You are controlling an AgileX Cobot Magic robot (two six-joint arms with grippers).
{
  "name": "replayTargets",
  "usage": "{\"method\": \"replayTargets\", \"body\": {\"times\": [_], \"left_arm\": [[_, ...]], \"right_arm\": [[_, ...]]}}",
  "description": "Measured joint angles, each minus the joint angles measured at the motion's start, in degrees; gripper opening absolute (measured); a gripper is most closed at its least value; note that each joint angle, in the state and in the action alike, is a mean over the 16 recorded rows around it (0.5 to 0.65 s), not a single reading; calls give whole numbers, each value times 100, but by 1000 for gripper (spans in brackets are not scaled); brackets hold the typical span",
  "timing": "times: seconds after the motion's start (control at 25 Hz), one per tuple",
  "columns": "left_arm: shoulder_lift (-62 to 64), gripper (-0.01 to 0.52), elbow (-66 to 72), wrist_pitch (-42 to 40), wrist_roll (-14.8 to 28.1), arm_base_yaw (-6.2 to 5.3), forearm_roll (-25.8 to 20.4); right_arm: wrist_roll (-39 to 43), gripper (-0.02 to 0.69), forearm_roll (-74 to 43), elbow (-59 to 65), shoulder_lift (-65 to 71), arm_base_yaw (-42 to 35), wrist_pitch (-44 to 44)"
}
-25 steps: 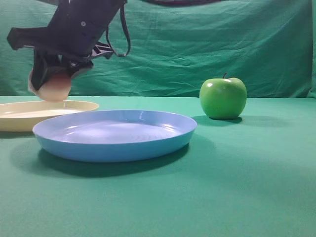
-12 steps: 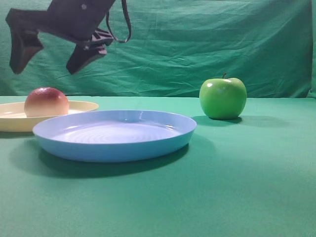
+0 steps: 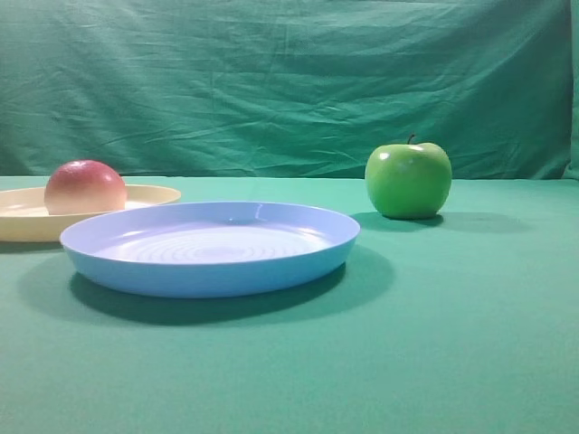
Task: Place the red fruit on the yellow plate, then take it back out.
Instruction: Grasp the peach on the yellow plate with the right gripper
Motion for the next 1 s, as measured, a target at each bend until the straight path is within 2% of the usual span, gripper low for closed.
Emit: {"method": "replayTargets", "body": {"times": [0.32,0.76,1.0], "left_arm": [[0,0,0,0,0,0,0],[0,0,0,0,0,0,0],[0,0,0,0,0,0,0]], "right_arm": [[348,0,-330,541,-1139,166,350],[443,0,-316,2454,-3066,335,61],[592,0,-320,3155,-3767,339,225]]}}
